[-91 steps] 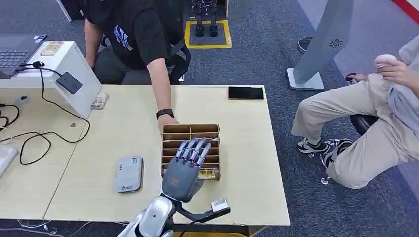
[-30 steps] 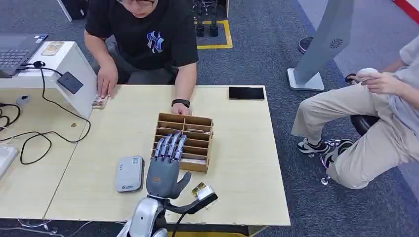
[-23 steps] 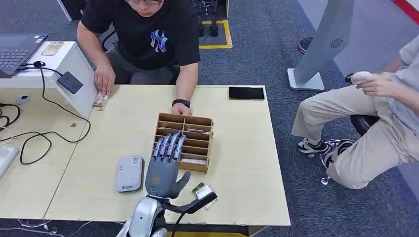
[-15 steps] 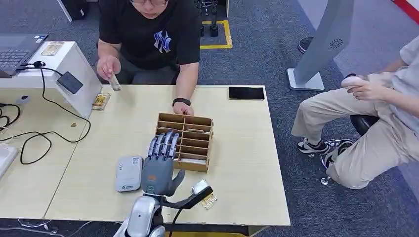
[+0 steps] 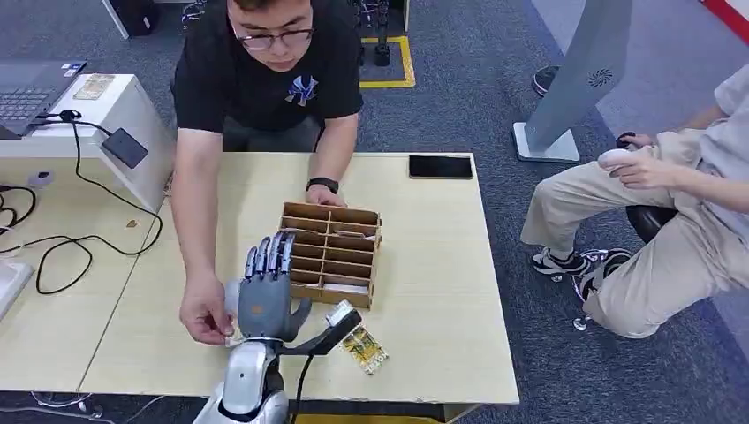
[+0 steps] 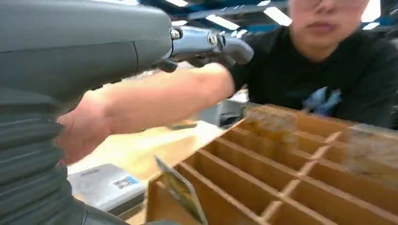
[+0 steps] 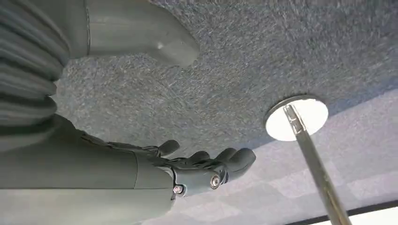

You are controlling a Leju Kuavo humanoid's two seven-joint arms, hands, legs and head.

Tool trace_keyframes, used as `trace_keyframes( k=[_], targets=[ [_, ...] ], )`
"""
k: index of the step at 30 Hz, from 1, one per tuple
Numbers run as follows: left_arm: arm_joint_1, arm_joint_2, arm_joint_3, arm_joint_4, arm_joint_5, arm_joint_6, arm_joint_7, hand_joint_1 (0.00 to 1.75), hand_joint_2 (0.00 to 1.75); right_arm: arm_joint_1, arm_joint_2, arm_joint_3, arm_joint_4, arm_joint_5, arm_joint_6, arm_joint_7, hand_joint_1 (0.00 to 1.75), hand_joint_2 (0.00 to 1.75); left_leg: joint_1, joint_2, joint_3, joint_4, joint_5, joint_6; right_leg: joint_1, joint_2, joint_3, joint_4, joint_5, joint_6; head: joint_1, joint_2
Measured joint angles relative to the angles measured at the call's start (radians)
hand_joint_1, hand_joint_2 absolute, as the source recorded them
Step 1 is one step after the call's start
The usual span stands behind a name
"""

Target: Pass the card to the sensor for recognition and then transmit it.

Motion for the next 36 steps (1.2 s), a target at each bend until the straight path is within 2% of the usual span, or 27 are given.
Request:
trace_keyframes(
  k=[5, 12, 22, 36],
  targets=[
    [-0.031, -0.010, 0.065, 0.068, -0.016, 0.021, 0.011, 0.00, 1.75, -0.009, -0.006, 0.000, 0.018, 0.005, 0.000, -0.003, 0.00, 1.75, 0.000, 0.000, 0.000, 0.000, 0.000, 0.000, 0.000, 0.000, 0.000, 0.000, 0.000, 0.000, 0.000, 0.000],
    [-0.058, -0.018, 0.110, 0.128, -0.029, 0.044, 0.020, 0.00, 1.75, -0.022, -0.012, 0.000, 0.044, 0.020, 0.000, -0.004, 0.00, 1.75, 0.000, 0.000, 0.000, 0.000, 0.000, 0.000, 0.000, 0.000, 0.000, 0.000, 0.000, 0.000, 0.000, 0.000],
    [-0.067, -0.018, 0.128, 0.191, -0.029, 0.052, 0.023, 0.00, 1.75, -0.032, -0.021, 0.000, 0.079, 0.036, 0.000, -0.003, 0.00, 1.75, 0.000, 0.000, 0.000, 0.000, 0.000, 0.000, 0.000, 0.000, 0.000, 0.000, 0.000, 0.000, 0.000, 0.000],
    [-0.066, -0.019, 0.137, 0.199, -0.029, 0.071, 0.008, 0.00, 1.75, -0.037, -0.031, 0.000, 0.108, 0.038, 0.000, -0.005, 0.00, 1.75, 0.000, 0.000, 0.000, 0.000, 0.000, 0.000, 0.000, 0.000, 0.000, 0.000, 0.000, 0.000, 0.000, 0.000]
  ],
)
